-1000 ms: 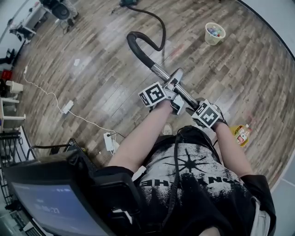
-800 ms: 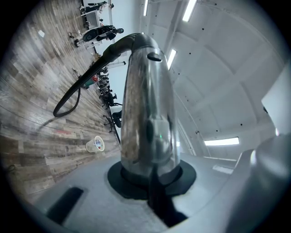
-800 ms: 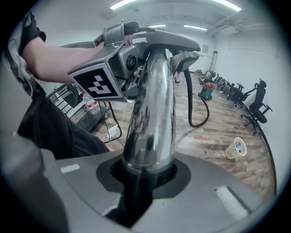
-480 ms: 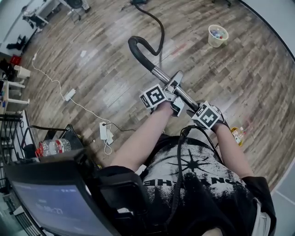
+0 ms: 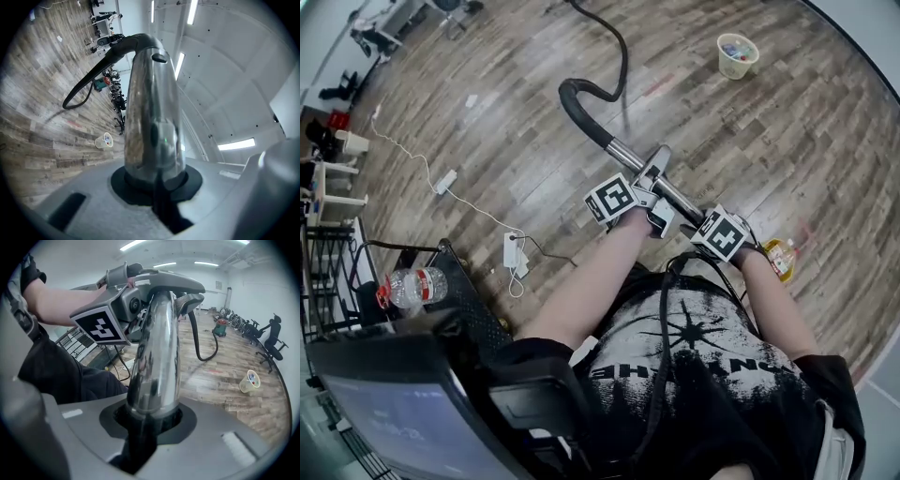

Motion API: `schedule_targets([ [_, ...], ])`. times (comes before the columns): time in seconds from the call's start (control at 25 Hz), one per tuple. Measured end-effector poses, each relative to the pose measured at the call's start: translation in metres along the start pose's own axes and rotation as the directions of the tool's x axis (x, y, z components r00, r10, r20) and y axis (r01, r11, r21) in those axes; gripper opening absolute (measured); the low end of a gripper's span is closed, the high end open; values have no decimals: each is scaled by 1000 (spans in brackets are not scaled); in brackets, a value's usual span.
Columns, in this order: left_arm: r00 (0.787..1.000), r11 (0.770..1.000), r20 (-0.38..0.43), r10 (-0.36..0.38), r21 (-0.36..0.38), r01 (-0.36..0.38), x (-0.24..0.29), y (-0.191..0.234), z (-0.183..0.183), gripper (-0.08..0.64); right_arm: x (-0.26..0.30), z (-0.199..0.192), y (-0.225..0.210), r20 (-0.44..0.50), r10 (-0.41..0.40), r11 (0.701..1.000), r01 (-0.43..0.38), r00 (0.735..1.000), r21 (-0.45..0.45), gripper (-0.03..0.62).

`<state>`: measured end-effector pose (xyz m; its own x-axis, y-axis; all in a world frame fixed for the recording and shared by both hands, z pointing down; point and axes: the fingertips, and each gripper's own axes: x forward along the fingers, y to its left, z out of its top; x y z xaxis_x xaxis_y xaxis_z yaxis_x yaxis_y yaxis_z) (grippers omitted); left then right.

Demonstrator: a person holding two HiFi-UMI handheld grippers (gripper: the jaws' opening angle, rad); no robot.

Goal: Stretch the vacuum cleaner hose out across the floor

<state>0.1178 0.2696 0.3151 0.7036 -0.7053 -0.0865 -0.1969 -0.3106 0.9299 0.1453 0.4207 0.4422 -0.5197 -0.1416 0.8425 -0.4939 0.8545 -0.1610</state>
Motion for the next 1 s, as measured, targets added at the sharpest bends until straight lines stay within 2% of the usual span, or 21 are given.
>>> schedule_targets([
  [0.4, 999, 999, -35, -22, 22, 23, -16, -19, -17, 43, -8, -7, 24, 28, -26, 1000, 26, 999, 18, 94],
  [0.68, 999, 999, -21, -36, -4, 36, -67, -15, -9, 43, 10, 1, 69, -7, -33, 999, 33, 999, 13, 94],
  [1.0, 998, 996, -23, -50, -71, 48, -134, -8, -13, 43, 30, 0, 132, -74, -54, 998, 57, 996, 33, 95],
])
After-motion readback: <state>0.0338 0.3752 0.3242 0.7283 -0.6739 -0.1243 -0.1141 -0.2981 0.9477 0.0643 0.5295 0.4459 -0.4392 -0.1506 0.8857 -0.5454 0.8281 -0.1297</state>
